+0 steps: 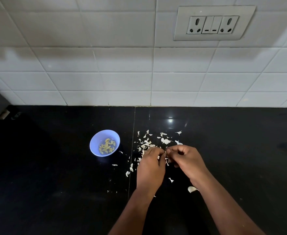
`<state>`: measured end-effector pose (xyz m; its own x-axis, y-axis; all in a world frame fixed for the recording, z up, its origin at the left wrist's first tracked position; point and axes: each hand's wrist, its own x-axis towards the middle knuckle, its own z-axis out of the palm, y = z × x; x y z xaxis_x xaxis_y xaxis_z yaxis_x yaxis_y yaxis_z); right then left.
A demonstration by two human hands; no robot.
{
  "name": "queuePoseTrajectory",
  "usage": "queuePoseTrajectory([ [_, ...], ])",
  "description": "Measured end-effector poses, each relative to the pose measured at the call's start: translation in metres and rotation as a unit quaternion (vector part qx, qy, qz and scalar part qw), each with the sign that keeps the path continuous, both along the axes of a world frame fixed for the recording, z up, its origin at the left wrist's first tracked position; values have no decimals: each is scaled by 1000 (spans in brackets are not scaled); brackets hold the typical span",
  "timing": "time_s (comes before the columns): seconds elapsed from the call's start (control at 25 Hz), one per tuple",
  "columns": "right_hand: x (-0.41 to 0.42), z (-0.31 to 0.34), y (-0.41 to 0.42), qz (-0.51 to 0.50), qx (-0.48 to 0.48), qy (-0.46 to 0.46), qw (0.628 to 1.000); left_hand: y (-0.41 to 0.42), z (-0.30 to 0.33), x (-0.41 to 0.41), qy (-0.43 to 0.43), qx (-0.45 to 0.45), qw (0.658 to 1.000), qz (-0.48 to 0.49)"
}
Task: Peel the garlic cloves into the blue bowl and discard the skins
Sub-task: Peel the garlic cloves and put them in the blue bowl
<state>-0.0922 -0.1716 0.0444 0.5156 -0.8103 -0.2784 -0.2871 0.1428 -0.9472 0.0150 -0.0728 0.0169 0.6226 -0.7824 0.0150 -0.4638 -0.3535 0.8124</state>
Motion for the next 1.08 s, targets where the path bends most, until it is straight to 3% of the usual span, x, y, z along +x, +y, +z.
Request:
queuePoseTrajectory([
  [0.24, 17, -2, -4, 20, 45, -19, 999, 2, -2, 19, 16, 0, 999, 42],
  [0.4, 39, -13, -22, 54, -41, 107, 992, 3, -5, 38, 63, 12, 994, 93],
  [0.48, 53, -12, -35, 76, -114, 188, 973, 5, -7, 46, 77, 9, 991, 107],
  [0.6, 77, 1, -50, 91, -230, 203, 947, 4, -11, 57, 122, -10, 984, 129],
  [0.68, 88, -2, -53, 116, -265, 229, 929, 3, -10, 61, 148, -19, 978, 142],
  [0.8, 93, -20, -49, 178, -284, 349, 876, 1, -8, 64, 173, -24, 973, 149],
  [0.88, 89, -24, -49, 170, -259, 312, 898, -1, -5, 63, 216, -24, 964, 155],
  [1.0, 76, -11, -28, 89, -90, 91, 988, -3, 0, 62, 356, -39, 922, 148],
  [1.08, 69, 1, -7, 45, -12, -10, 999, -5, 7, 62, 445, -64, 880, 151],
])
